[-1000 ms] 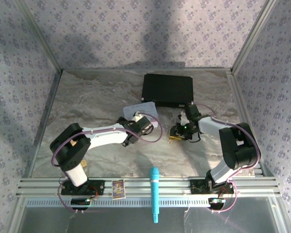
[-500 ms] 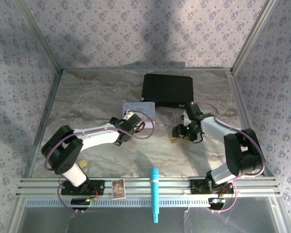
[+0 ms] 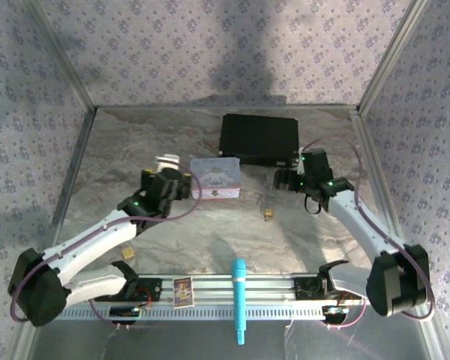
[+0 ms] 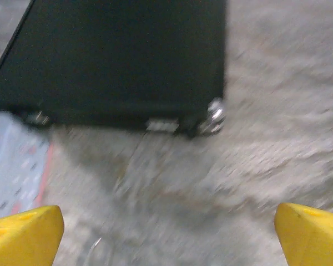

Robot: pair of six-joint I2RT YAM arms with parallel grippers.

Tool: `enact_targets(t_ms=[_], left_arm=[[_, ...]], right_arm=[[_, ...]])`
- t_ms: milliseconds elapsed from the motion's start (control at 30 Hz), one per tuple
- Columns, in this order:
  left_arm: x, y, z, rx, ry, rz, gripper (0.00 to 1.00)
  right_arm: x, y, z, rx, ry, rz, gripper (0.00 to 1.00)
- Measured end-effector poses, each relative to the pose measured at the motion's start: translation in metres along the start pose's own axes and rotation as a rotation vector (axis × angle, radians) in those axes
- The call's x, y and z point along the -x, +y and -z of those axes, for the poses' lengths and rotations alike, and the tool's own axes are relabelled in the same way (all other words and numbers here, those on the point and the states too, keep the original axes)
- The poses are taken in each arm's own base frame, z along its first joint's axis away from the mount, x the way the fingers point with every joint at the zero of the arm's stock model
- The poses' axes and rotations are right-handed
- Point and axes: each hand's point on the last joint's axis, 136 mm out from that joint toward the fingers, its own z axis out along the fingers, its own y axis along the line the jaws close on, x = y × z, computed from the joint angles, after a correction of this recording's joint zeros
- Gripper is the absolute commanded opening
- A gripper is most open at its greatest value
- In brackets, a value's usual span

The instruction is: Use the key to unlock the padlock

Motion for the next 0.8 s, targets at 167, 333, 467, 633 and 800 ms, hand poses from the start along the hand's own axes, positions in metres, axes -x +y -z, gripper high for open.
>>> enact_targets(t_ms=[167, 333, 467, 633, 800], left_arm=[[-0.017, 0.056, -0.042, 0.186, 0.005, 0.007, 1.00], [-0.044, 0.084, -0.085, 0.237, 0.061, 0.004, 1.00], [-0.061, 0.087, -0.110, 0.186, 0.069, 0.011, 1.00], [-0.081, 0.101, -0.119, 0.104, 0.050, 0.090, 1.00], [-0.082, 0.081, -0.118, -0.010, 0.010, 0.092, 1.00]], right_arm=[[-0.022, -0.061, -0.025, -0.184, -0.073, 0.040, 0.99], [-0.054, -0.107, -0.045, -0.280, -0.069, 0.011, 0.97], [-0.067, -0.120, -0.056, -0.282, -0.087, -0.002, 0.97], [-0.054, -0.113, -0.069, -0.224, -0.184, 0.022, 0.99], [-0.064, -0.107, -0.082, -0.191, -0.151, 0.057, 0.99]])
